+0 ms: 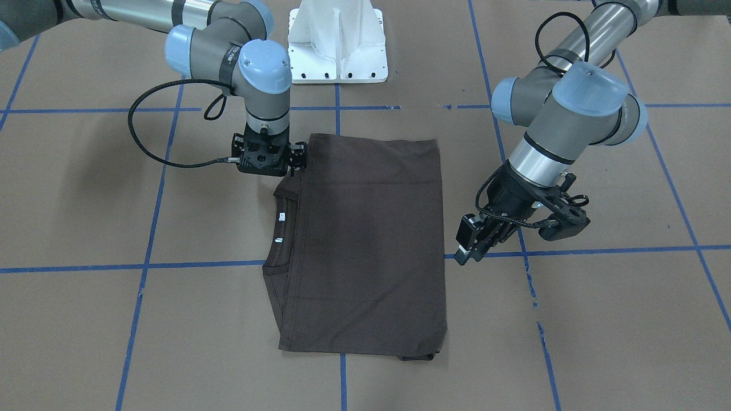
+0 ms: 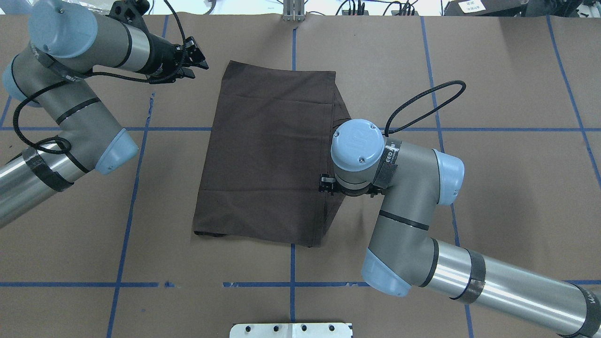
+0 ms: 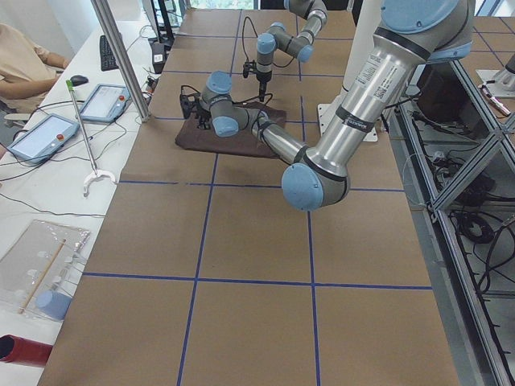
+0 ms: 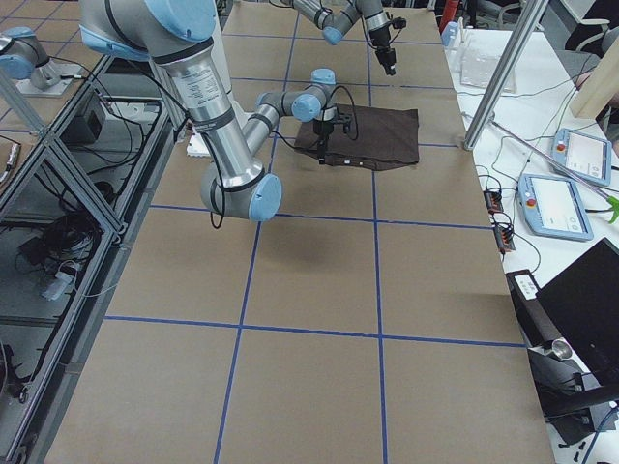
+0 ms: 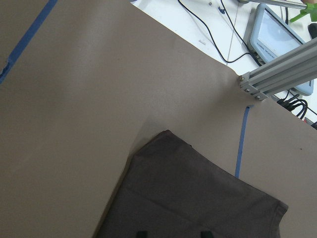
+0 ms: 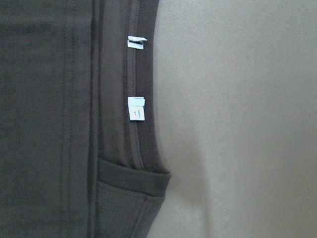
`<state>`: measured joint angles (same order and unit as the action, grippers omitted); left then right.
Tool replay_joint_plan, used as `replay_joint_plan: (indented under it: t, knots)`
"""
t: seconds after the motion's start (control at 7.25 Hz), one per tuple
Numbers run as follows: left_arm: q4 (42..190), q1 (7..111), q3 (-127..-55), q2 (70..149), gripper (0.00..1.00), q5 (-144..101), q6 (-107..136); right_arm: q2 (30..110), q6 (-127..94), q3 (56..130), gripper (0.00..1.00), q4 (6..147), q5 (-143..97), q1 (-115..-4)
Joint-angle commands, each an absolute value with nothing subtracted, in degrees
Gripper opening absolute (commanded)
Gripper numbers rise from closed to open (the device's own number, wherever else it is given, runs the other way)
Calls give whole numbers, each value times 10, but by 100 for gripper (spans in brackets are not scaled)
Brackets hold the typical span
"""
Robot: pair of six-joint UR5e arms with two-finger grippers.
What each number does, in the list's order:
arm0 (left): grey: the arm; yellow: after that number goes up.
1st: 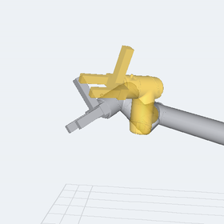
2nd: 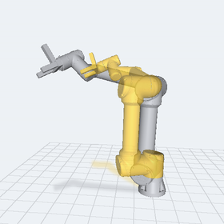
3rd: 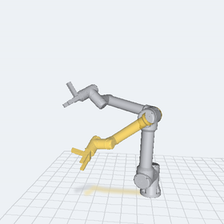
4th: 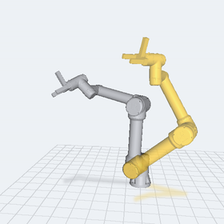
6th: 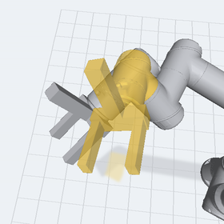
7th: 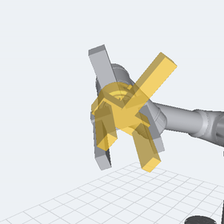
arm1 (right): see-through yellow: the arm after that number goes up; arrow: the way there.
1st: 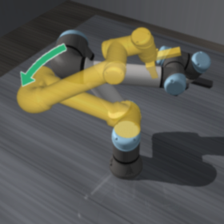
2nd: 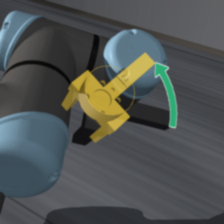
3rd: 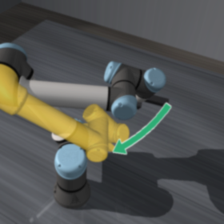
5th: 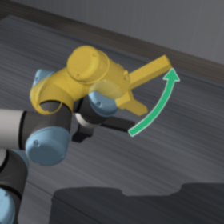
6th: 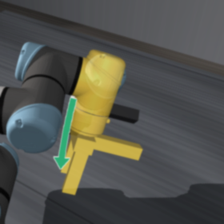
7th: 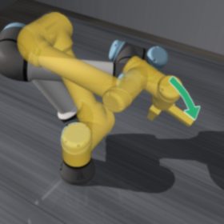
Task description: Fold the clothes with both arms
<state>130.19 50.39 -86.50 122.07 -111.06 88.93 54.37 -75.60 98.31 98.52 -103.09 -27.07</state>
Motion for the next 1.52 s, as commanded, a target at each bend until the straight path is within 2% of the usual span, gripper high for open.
replay_joint_plan:
  t: [0.0,0.14,0.55,0.83,1.38]
  knots:
    - [1300,504,-873,1221,47,-1111,889,539,-919,998,100,936,-1024,-255]
    - [1301,504,-874,1221,47,-1111,889,546,-1011,1010,100,898,-1002,-247]
    - [1303,504,-874,1221,47,-1110,890,562,-1200,1058,97,897,-894,-169]
    - [1306,504,-879,1205,47,-1108,891,569,-1247,1056,81,899,-847,-133]
    - [1305,504,-896,1193,48,-1107,893,565,-1254,1028,81,892,-846,-127]
